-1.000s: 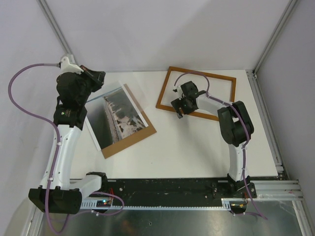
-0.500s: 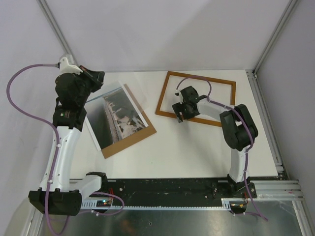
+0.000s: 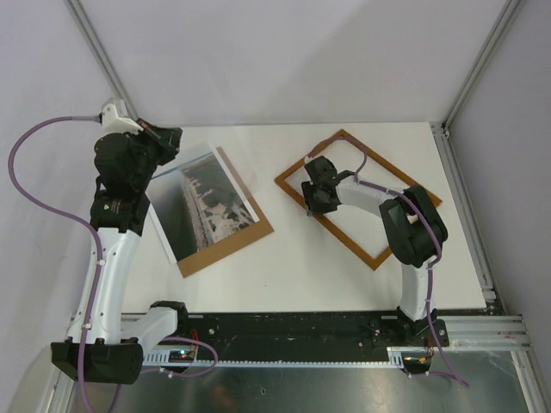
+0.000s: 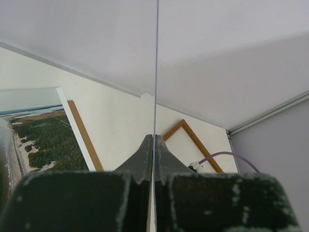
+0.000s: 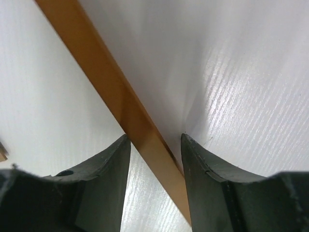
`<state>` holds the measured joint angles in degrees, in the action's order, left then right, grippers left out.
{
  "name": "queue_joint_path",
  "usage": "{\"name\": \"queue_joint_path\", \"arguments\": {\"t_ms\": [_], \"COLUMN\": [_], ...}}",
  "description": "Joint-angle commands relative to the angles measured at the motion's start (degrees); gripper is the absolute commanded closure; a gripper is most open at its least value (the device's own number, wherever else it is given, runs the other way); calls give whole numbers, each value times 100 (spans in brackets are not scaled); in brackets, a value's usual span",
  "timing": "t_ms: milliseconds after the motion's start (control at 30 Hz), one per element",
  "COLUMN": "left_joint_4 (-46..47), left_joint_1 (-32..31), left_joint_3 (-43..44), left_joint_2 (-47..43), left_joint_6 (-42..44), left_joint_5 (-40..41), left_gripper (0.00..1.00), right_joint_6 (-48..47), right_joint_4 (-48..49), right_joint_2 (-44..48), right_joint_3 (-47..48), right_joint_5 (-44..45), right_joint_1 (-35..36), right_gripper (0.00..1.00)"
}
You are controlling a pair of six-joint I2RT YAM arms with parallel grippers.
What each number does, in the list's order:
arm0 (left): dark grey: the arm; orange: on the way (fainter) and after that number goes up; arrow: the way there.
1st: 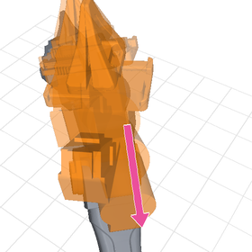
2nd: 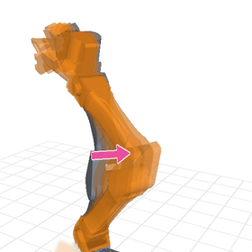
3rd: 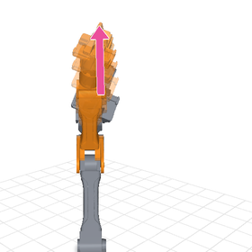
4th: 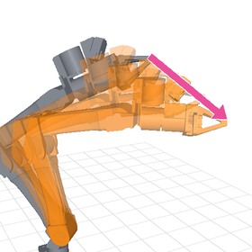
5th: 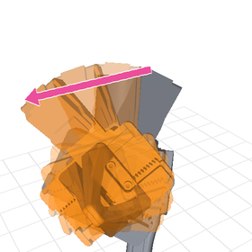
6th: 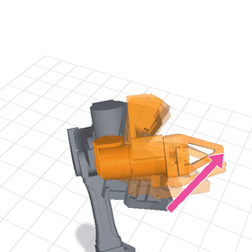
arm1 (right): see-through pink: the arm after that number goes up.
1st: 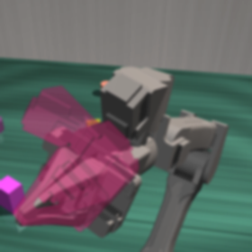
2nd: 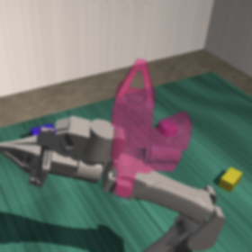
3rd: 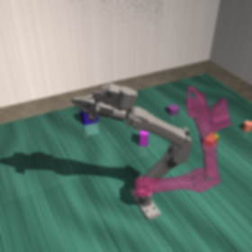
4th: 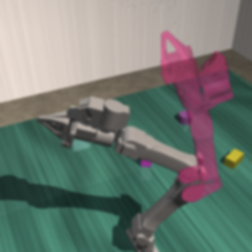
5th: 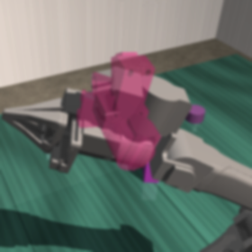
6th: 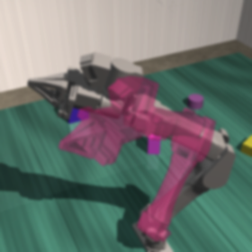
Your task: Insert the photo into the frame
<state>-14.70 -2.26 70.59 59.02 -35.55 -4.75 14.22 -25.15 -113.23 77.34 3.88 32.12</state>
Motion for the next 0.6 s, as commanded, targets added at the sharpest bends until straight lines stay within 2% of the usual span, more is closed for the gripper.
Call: {"name": "queue_joint_path", "arguments": {"t_ms": [0, 167, 333, 567], "left_joint_4": [143, 122, 91, 63], "left_joint_1": [24, 24, 24, 25], "left_joint_3": [42, 47, 76, 99], "left_joint_2": [-157, -122, -92, -56], "left_joint_6": [83, 89, 150, 253], "left_joint_5": [1, -12, -24, -46], "left_gripper": [100, 100, 100, 100], "right_joint_6": [601, 548, 401, 228], "right_joint_4": [-97, -302, -530, -443], "right_joint_2": [103, -84, 158, 842], "right_joint_3": [133, 463, 414, -516], "right_joint_5": [86, 57, 214, -97], "right_joint_1": [-37, -30, 4, 54], "right_gripper": [50, 41, 31, 30]}}
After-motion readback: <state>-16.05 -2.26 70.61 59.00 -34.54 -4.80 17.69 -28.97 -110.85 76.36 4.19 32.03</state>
